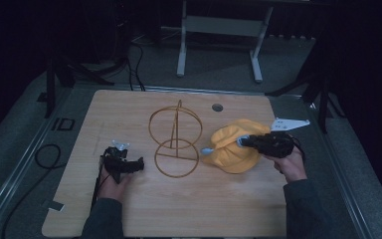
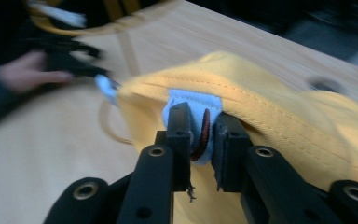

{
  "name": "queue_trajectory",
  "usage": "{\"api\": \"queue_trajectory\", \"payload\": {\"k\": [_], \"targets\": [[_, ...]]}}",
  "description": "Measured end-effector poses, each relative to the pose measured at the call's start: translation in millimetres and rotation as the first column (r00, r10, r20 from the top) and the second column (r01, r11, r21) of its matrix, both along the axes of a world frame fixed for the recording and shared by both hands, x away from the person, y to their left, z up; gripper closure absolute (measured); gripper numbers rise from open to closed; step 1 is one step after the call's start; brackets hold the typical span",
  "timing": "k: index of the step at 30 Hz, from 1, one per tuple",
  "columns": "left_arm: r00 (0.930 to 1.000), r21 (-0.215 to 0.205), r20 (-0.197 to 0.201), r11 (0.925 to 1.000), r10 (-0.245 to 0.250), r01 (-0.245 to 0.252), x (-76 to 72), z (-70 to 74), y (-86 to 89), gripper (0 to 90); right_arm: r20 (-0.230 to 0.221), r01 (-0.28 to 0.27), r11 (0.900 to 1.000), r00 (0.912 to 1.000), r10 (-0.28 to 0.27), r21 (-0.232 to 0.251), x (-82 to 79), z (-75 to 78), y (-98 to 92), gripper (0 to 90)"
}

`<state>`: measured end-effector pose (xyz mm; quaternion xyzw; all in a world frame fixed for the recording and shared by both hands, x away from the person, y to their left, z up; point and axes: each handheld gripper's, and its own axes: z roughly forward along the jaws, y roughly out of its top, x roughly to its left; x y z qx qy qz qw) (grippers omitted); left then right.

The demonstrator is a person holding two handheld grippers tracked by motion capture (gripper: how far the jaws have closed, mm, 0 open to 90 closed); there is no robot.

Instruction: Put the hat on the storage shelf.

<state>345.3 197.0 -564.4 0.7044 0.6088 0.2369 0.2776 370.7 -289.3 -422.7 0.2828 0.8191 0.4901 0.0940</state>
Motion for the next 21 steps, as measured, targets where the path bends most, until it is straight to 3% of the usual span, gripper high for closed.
{"api": "queue_trajectory", "payload": {"k": [4,15,21], "targets": [[1.0,0.002,-0.001,1.0,-0.002,0.002,0.0,0.1,0.2,0.0,-0.037,0.116,0.992,0.9923,-0.118,-0.05,2.8,-7.8,-14.8,72.5],[1.0,0.002,-0.002,1.0,-0.002,0.002,-0.1,0.1,0.2,0.0,0.017,0.119,0.982,0.9929,-0.118,-0.147,-13.2,5.8,-24.9,56.4],[1.0,0.002,-0.001,1.0,-0.002,0.002,0.0,0.0,0.2,0.0,0.043,0.124,0.985,0.9919,-0.12,-0.123,-19.2,12.3,-32.5,54.1]]}}
